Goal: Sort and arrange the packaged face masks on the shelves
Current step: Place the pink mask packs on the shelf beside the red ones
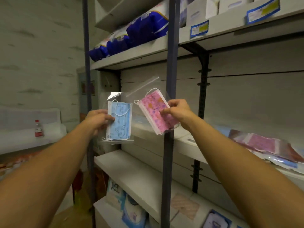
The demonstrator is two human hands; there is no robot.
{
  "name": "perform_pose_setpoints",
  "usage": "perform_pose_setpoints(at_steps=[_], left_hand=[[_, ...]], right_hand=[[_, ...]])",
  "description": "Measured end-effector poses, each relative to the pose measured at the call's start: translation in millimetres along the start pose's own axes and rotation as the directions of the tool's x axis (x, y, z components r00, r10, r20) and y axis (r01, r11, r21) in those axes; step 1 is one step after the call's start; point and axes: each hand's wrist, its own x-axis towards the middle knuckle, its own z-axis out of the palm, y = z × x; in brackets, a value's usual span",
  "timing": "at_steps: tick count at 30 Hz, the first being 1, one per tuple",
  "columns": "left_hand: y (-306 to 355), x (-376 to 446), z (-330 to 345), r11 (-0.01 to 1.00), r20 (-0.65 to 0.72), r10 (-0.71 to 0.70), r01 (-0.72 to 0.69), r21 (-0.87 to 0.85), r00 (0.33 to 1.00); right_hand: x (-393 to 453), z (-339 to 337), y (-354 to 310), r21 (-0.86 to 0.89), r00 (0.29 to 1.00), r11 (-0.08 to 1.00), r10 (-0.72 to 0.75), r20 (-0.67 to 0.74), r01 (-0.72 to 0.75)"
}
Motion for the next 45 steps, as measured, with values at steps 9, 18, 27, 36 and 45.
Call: perform_pose_setpoints(at_steps=[9,18,27,36,45], left_hand=[[-12.5,57.2,-74.4,0.998,-0.028,0.052,-0.052,0.019,0.998],[-50.9,112.4,-120.6,0.995,-0.121,0.096,-0.095,0.020,0.988],[-63.8,183.9,-127.2,0.992,-0.195,0.122,-0.126,-0.010,0.973],[-60.1,282.1,-113.1,0.992,-0.166,0.125,-0.127,0.000,0.978],[-61.2,370.8,-95.6,0.989,-0.114,0.149,-0.148,0.015,0.982]], right_hand=[[45.5,98.5,4.6,0.010,0.996,0.997,0.082,-0.018,-0.082],[79.0,179.4,31.8,0.124,0.982,0.978,0.178,-0.059,-0.169],[140.0,219.8,28.4,0.118,0.991,0.987,0.113,-0.065,-0.105],[232.3,243.4,40.3,0.103,0.992,0.989,0.113,-0.053,-0.108],[304.8,253.9,67.8,0.130,0.991,0.986,0.113,-0.072,-0.103]])
